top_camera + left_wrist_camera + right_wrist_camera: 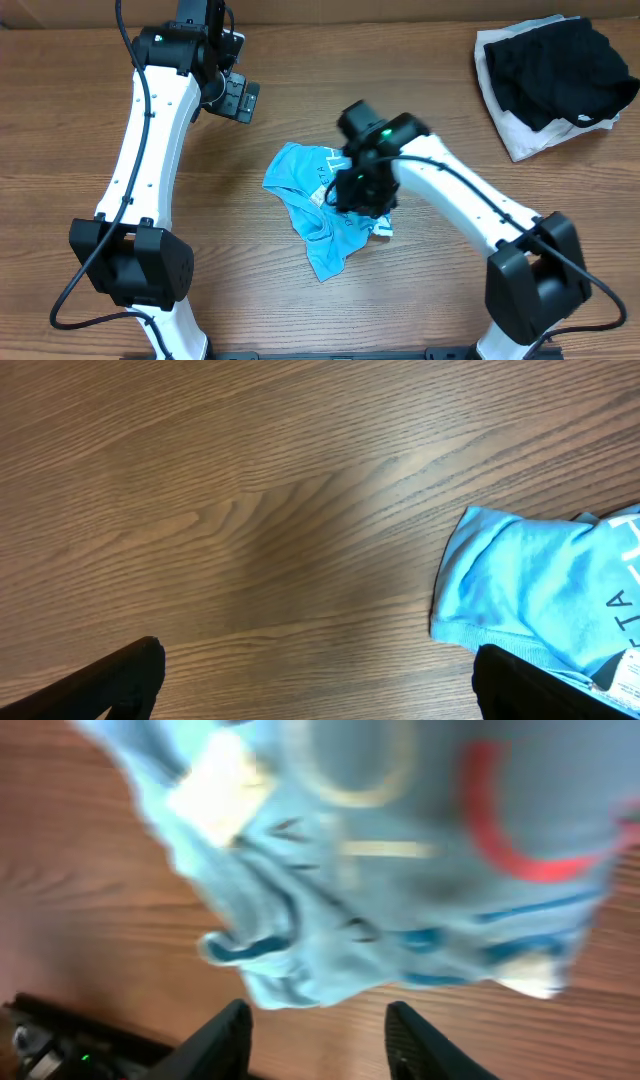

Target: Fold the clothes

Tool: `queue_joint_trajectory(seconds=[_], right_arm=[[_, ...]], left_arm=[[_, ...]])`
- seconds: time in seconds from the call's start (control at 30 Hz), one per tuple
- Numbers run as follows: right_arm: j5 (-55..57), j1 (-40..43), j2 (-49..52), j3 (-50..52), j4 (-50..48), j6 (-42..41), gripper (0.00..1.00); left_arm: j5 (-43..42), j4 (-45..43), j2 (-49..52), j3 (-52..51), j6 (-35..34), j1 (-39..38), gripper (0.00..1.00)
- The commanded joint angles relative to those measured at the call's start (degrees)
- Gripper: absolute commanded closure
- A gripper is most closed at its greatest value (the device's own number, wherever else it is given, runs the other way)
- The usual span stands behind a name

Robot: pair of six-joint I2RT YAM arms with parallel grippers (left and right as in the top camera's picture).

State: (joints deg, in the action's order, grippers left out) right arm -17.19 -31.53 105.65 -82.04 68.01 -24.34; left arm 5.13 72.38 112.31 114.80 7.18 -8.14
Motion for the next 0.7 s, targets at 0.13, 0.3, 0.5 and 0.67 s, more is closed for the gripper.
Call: queue_joint_trajectory(seconds=[0.13,0.3,0.5,0.67], right_arm=[[1.1,-0.1,-1.9,11.5,-5.2,0.2,0.55],[3.2,2.4,-1.9,16.3,-11.7,0.0,0.55],[11.0,9.3,-1.8,20.5,-23.2,0.0,0.54],[15.0,17.1,1.0,22.6,-33.5,0.4,0.54]], left_arm=[[-0.7,-0.5,-0.1,0.3,-1.0,0.3,0.00],[-0.7,-0.7,-0.1,0.3,-1.0,0.3,0.00],[-0.7,-0.7,-0.1,0.3,-1.0,0.3,0.00],[-0.7,-0.7,-0.1,0.3,-1.0,0.3,0.00]])
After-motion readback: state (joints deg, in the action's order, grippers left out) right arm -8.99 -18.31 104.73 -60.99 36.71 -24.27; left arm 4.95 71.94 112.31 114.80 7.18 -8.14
